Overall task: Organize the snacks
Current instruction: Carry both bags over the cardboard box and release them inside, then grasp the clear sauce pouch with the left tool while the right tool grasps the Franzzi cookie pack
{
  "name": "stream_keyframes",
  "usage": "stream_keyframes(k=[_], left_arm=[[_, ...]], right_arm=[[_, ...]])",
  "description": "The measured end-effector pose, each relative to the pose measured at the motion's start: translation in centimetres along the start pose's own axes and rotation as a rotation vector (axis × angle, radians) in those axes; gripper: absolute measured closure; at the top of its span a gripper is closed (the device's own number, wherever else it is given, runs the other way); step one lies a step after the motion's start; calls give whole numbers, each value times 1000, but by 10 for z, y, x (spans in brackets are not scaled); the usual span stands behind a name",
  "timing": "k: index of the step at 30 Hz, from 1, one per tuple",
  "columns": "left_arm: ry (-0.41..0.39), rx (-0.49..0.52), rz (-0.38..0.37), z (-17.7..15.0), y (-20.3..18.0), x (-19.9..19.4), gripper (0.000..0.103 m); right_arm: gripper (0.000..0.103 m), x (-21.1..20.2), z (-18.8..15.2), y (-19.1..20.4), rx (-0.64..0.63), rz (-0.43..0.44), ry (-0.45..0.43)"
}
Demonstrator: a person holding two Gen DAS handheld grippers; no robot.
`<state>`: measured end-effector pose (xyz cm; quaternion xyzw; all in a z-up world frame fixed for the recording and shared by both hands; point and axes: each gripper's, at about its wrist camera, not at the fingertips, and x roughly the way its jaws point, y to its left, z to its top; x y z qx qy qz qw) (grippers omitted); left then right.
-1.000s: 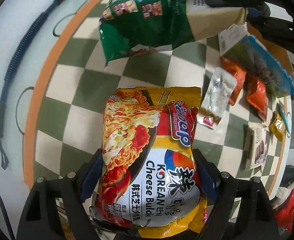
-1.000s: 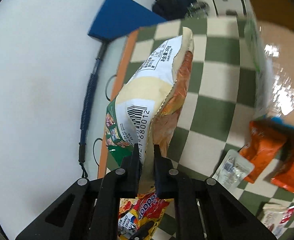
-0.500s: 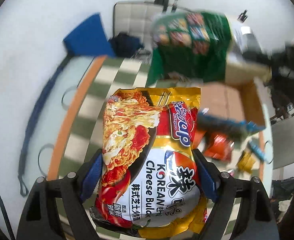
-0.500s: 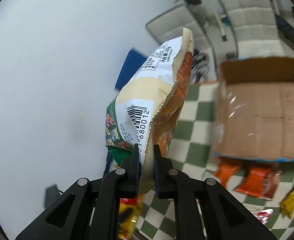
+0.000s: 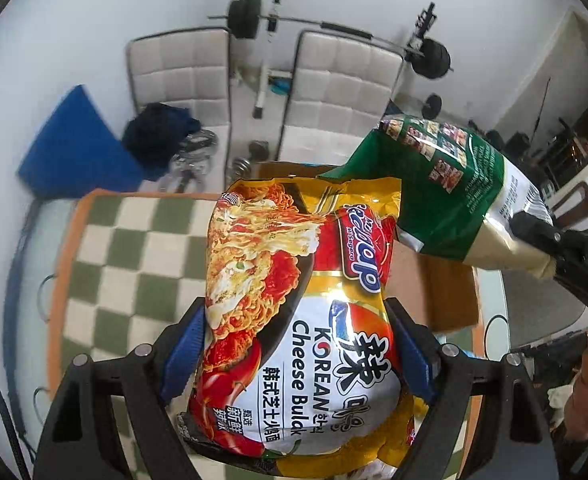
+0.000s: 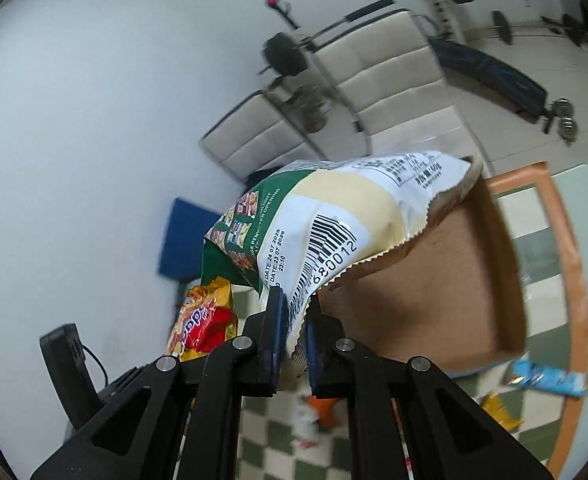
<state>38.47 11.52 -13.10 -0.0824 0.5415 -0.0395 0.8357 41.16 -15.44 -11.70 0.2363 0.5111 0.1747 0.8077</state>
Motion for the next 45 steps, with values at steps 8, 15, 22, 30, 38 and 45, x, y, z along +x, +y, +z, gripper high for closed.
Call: stream_keyframes(k=[8,15,22,30,38,45], left_arm=[[86,65,35,43,-41,103,19],[207,67,96,56,-40,164,18],[185,40,99,56,-41,155,11],[103,71,136,61,-40,121,3],[35,59,156,35,-39,79,3],[-44,44,164,8,-47,34,3]], right_arm=[[94,49,41,-78,78,-68,9],[49,100,42,-114,132,-118,148],[16,111,34,-126,165,-136,205],[8,85,22,-92,64,-225,195],[7,54,5,-56,-97,-340,149],[6,15,-18,-37,-145,-352,115]])
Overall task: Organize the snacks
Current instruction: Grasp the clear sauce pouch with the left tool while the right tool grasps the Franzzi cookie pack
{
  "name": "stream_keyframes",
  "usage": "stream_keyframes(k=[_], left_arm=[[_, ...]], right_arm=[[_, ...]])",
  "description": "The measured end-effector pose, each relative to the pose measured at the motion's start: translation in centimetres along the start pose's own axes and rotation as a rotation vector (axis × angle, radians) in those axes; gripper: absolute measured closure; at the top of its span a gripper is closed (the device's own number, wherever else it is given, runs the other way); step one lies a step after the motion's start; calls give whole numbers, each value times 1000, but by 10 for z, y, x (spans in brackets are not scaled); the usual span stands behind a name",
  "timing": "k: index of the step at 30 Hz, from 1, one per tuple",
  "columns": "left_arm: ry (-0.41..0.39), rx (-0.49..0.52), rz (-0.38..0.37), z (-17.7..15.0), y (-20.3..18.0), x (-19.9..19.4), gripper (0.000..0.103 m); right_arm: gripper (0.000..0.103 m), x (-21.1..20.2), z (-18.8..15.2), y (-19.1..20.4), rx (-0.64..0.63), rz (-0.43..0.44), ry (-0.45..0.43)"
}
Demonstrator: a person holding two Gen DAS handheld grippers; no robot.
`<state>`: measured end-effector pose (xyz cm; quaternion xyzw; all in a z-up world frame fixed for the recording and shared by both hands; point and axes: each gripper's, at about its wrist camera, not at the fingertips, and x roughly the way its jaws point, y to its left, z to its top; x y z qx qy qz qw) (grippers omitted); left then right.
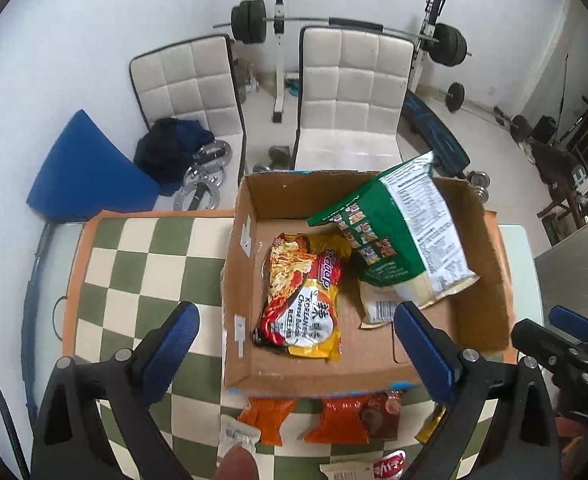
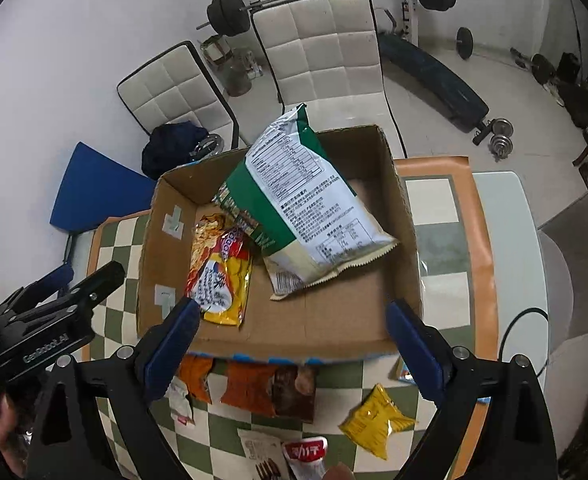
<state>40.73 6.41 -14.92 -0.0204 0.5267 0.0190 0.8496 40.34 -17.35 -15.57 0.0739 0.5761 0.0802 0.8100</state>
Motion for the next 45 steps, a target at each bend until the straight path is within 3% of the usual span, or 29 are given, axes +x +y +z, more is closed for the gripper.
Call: stream_keyframes(k=[10,15,20,25,28,33,38,41,45], left_arm=[[-112,-22,-10,-33,-7,-68,3],[-66,-52,-39,-69,5,-77,3],[81,-46,-40,-123,19,-45,3],[276,-76,-6,-186,50,14,3],[347,-72,16,-208,65,41,3],[378,-63,32,-207,84,78,3],[401,-2,10,-183,82,109,3],[442,83,21,-180,74,132,3],[506,97,19,-191,75,155,3]], right_arm=[[6,-54,-41,12,-44,35,-70],[5,-69,-75,13,-46,36,-58],[5,-31,-131,4,-25,32,108],[5,37,-193,7,24,9,299],[5,81,-221,19,16,-21,383],[5,138,-245,33,23,-85,473],[5,161,-256,36,47,-134,500],[9,163,-259,38,61,-140,513],[22,166,-266,39,77,-151,533]])
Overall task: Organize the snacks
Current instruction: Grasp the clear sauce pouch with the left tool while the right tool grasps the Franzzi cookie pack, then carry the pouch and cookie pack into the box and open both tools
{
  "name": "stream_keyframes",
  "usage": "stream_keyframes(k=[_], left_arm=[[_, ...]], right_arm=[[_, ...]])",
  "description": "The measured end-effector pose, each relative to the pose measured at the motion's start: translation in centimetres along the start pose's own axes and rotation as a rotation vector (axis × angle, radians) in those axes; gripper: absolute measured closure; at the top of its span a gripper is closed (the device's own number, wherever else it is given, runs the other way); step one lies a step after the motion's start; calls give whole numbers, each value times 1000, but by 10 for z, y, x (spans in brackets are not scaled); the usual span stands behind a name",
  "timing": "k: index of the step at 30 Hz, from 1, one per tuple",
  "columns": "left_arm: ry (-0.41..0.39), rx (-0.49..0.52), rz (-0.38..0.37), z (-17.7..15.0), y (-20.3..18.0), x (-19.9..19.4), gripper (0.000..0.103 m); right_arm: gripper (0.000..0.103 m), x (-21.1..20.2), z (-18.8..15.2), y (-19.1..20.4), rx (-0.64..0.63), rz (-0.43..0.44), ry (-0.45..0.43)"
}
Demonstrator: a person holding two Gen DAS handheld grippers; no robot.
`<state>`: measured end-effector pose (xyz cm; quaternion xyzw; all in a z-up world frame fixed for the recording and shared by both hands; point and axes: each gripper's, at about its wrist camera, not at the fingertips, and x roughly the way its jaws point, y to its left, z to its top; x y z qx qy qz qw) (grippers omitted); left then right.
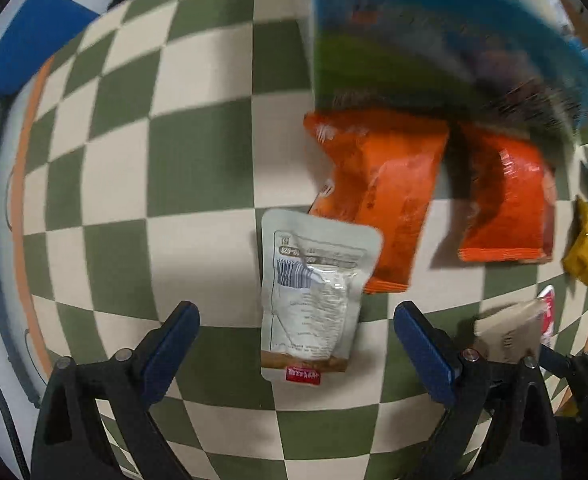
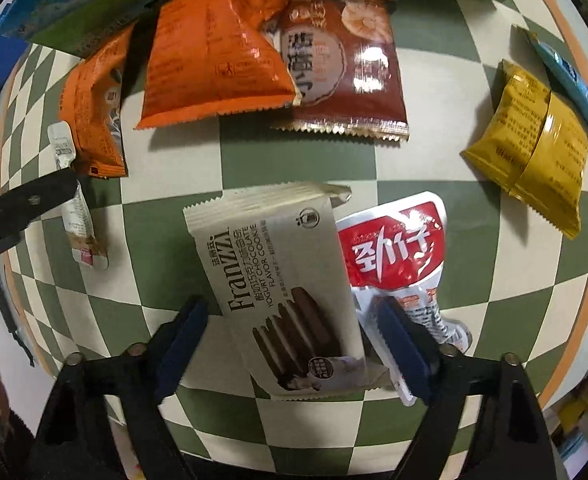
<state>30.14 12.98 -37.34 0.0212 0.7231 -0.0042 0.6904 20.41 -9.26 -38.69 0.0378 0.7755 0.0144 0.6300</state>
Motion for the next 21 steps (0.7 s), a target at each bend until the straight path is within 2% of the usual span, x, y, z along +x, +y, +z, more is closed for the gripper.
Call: stream_keyframes(k=[2,3,4,5,6,12,14,21], left_arm=[[15,-4,-10,-2,0,7,7],[17,-7,-8,-3,-1,10,22],[22,-9,-10,-5,-1,12,31],[36,-14,-17,-7,-2,17,49],[23,-26,-29,-10,-2,16,52],[-10,-73,1,-27,-1,7,57],[-19,-86,6,-36,-3,1,58],[-56,-136,-25,-81,-17,-27,58]], right_arm=[[27,4,-2,-1,3,-9,16],[29,6,-4,-1,3,-6,21],[29,7,-5,-2,3,-5,25],[31,8,-5,-2,2,-4,29],[34,9,-6,-2,-2,-2,34],[38,11,-4,5,-22,-9,35],[44,8,-7,7,-30,-10,24],[46,-14,-8,9,-60,41,6]])
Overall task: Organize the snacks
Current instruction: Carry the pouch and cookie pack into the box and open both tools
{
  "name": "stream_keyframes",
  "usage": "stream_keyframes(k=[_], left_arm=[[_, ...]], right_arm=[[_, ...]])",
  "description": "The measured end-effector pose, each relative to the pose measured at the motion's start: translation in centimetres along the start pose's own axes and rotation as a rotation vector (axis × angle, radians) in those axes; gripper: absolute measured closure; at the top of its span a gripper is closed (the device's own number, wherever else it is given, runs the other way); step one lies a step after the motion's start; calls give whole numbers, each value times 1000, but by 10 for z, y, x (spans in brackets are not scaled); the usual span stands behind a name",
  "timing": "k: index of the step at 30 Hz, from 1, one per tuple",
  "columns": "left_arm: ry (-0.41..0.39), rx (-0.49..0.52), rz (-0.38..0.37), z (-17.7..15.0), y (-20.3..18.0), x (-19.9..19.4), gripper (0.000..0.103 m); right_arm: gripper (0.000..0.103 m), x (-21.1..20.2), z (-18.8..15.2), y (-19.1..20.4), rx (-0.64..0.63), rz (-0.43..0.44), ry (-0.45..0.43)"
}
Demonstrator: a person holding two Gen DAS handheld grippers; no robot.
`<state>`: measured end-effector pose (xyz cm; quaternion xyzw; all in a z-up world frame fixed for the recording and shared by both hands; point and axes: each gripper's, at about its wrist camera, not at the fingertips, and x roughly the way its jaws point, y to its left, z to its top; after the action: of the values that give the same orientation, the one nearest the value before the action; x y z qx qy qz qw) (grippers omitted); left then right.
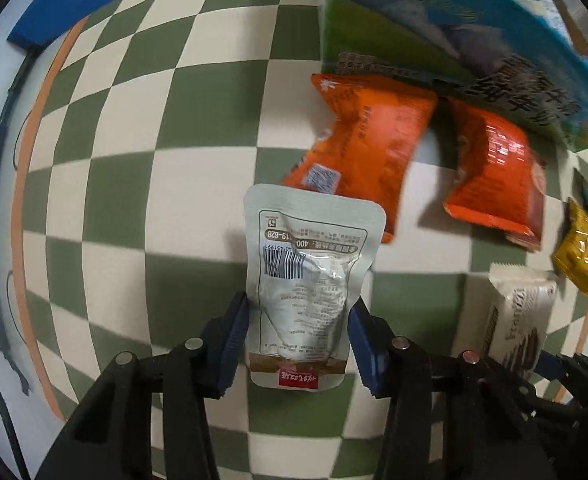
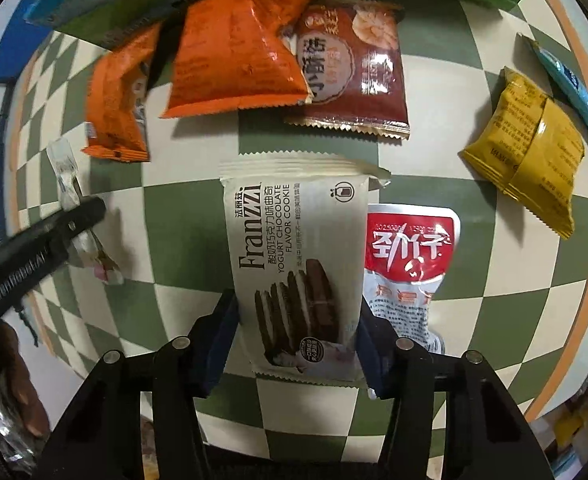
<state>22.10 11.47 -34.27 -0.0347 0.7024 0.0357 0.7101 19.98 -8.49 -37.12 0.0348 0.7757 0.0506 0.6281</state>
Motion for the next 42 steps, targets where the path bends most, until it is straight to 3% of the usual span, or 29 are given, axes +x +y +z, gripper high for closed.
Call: stream_keyframes(k=[7,11,12,17,22,26,31,35,40,42], left_arm=[[-29,-32,-83,-38,-19,-46,58],[-84,-25,-152,-38,-36,-93,58],[-48,-22,-170,-28,-37,-103,58],[-119,16,-277,56,-67,-164,58],[-102,82,-306,154,-101,-165,58],[-35,78,-291,219,-118,-132,57],[48,67,-268,257,-135,-92,57],[125,59,-268,265,-146,-60,54],[177,70,-216,268,-155,-41,51],[191,69,-218,264,-155,-40,45]], right_arm=[[46,-44,-8,-18,-9,90,-30],[46,-93,0,-31,-16,161,-75],[46,-112,3,-35,-14,191,-95],[46,-197,39,-47,-16,268,-209],[46,-246,106,-50,-42,209,-303],[46,-246,160,-64,-25,141,-296],[46,-217,201,-83,6,99,-250],[45,-180,230,-80,2,59,-202],[45,-153,247,-88,9,28,-142],[38,-151,249,-91,12,21,-129]])
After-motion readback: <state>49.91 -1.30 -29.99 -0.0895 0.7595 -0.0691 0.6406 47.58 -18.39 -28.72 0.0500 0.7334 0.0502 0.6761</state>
